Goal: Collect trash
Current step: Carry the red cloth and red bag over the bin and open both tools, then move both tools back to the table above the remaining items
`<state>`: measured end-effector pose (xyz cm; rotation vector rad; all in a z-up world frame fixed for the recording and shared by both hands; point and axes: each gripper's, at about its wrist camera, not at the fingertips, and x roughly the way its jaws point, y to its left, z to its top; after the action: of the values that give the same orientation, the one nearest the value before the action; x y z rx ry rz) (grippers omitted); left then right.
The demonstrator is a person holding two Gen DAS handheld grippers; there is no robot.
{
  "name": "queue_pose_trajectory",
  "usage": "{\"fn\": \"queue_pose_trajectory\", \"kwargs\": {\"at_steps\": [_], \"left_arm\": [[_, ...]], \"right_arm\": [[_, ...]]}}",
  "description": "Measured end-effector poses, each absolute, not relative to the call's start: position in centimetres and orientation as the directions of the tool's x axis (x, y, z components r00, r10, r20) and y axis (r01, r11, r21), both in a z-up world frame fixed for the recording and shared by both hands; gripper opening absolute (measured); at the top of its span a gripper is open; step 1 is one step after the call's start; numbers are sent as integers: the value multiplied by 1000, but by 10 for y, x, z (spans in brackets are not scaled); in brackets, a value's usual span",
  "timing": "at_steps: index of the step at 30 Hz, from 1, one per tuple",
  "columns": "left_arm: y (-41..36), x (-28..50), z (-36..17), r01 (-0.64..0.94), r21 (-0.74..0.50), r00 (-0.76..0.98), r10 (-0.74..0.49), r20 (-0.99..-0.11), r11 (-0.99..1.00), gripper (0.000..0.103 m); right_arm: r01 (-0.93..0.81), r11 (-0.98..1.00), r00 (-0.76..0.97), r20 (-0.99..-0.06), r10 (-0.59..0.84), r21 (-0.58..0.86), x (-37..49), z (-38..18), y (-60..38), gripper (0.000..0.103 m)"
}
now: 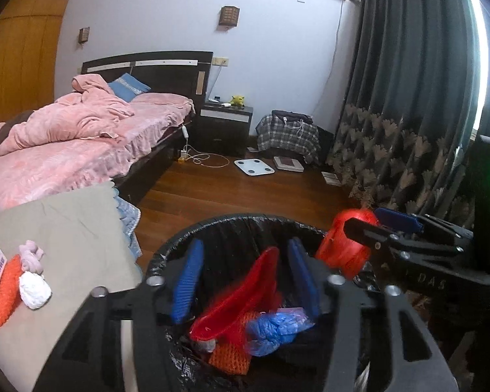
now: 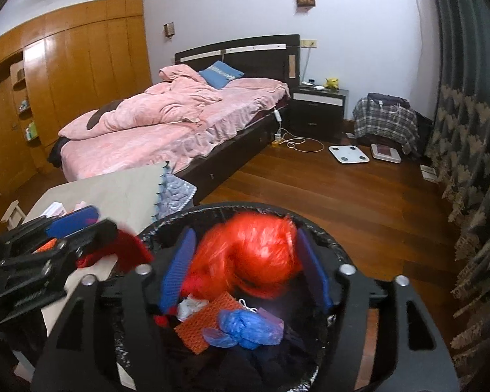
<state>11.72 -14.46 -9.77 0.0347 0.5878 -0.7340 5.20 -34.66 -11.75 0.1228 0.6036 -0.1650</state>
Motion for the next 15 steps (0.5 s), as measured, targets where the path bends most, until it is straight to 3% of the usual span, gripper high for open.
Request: {"fn": "queue_pose_trajectory", "kwargs": {"at_steps": [4,7,15], "left_arm": [[-137,117,-101,620,-175,596,-604,-529,765,64],[-124,117,-100,585,-165,628,-573,-526,794,76],[-71,117,-97,452,-129,726,-448,-521,883,91]], "right_arm": [[212,974,812,-569,-132,76,52,-118,-350,90],[206,975,815,-567,-120,90,53,-117,-348,93],[141,985,821,-568,-64,94,64,-116,-324,95]]}}
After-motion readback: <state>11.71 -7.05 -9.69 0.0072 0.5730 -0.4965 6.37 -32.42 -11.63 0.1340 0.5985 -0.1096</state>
